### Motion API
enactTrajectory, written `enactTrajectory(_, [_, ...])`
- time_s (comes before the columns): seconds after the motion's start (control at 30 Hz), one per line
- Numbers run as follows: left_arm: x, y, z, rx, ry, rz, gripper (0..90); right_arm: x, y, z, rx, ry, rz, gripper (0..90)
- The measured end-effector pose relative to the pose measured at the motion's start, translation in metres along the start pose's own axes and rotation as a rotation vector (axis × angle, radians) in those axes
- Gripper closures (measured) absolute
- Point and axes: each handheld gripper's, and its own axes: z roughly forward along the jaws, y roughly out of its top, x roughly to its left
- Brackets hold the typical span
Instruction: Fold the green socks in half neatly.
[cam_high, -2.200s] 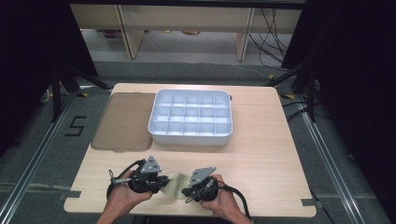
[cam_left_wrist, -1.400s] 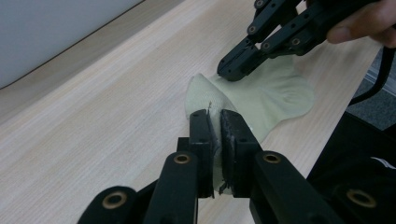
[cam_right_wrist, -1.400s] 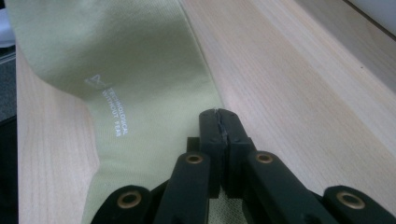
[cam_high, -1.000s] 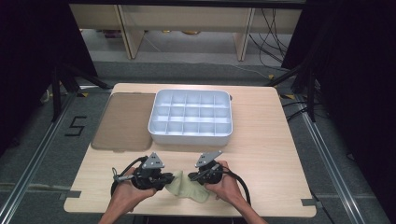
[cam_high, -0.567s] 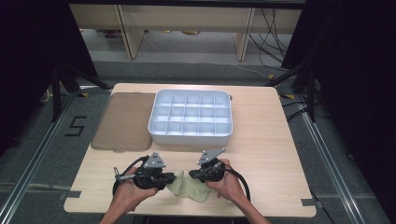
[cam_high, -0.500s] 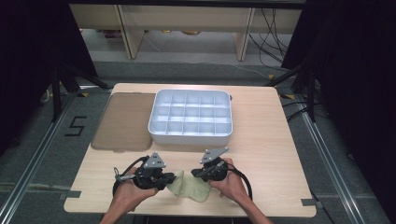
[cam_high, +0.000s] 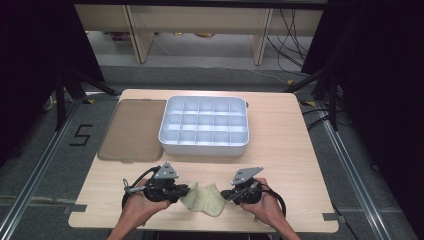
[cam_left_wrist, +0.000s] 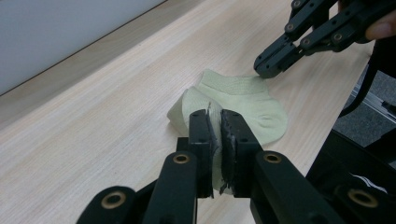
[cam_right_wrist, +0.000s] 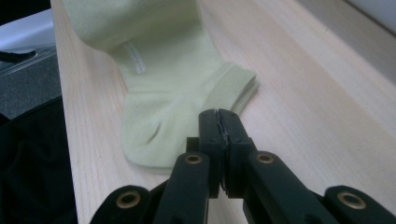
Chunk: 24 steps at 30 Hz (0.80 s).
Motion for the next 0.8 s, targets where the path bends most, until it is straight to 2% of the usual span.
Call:
enactTrajectory(0.1, [-0.002,0.002,0.003,-0.004,-0.009,-0.007,82.5,-0.001,-0.001,0.006,0.027,-0.023,-0.033,90.0])
enactTrajectory(0.17, [-0.003,0.004,0.005,-0.005,-0.010,-0.002,82.5,-0.002,-0.001,0.006,0.030,-0.016,-0.005,90.0])
enactTrajectory(0.3, [-0.005,0.010,0.010,-0.006,-0.015,0.006,82.5,-0.003,-0.002,0.007,0.024,-0.014,-0.008,90.0])
enactTrajectory(0.33, [-0.007,0.011,0.012,-0.010,-0.015,-0.005,82.6,-0.004,-0.002,0.007,0.022,-0.016,-0.012,90.0])
enactTrajectory(0.47, [-0.008,0.016,0.018,-0.011,-0.024,0.009,82.8,-0.005,-0.002,0.007,0.018,-0.011,-0.005,90.0])
enactTrajectory(0.5, [-0.009,0.017,0.020,-0.010,-0.022,-0.004,82.8,-0.005,-0.003,0.007,0.017,-0.010,-0.004,90.0])
enactTrajectory(0.8, [-0.016,0.024,0.040,0.013,-0.036,0.027,82.9,-0.005,-0.003,0.007,0.012,-0.003,-0.005,90.0])
